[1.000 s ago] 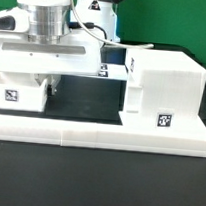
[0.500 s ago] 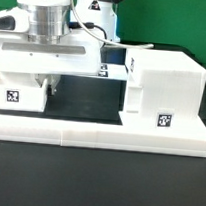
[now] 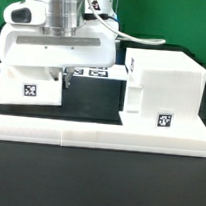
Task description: Assemble drawer
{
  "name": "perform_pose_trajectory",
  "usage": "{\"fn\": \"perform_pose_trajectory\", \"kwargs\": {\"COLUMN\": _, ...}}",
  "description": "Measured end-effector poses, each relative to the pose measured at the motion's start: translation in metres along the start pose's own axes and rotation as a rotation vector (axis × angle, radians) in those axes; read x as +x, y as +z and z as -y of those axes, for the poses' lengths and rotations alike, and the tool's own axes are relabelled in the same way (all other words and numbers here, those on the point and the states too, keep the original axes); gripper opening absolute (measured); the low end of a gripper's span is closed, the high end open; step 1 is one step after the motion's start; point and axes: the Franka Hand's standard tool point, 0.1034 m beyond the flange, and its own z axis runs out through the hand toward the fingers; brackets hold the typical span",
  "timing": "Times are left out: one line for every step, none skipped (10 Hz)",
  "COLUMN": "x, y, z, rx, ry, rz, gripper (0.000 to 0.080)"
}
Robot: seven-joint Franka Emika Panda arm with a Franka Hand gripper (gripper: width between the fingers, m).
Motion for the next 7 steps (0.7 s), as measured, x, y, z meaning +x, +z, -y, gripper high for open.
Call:
{"fn": "perform_pose_trajectory", "kwargs": {"x": -0.0002, "y": -0.006, "z": 0.0039, "rx": 0.014, "ry": -0.013, "rz": 0.012, "gripper": 0.0042}}
{"fn": "perform_pose_trajectory", "kwargs": {"x": 0.0011, "y": -0.0092, "z": 0.004, "rx": 0.014, "ry": -0.025, "rz": 0.006, "gripper": 0.0042}}
{"fn": "perform_pose_trajectory", "kwargs": {"x": 0.0001, "y": -0.0074, "z": 0.0038, "rx": 0.014, "ry": -0.037, "rz": 0.009, "gripper": 0.0042}}
{"fn": "perform_pose_trajectory", "kwargs": {"x": -0.0002, "y": -0.0068, "z": 0.0039, "rx": 0.014, "ry": -0.036, "rz": 0.011, "gripper": 0.0042}}
{"fn": "perform_pose_trajectory", "kwargs": {"x": -0.0004, "y": -0.0065, "z": 0.0038, "rx": 0.014, "ry": -0.069, "rz": 0.011, "gripper": 0.0042}}
{"fn": "perform_pose_trajectory", "kwargs": {"x": 0.0004, "y": -0.0053, "z": 0.0043, "rx": 0.006, "ry": -0.173, "rz": 0.009, "gripper": 0.0042}}
{"fn": "perform_pose_trajectory", "kwargs": {"x": 0.0033, "y": -0.0051, "z": 0.0096, "rx": -0.004, "ry": -0.324, "rz": 0.016, "gripper": 0.0042}}
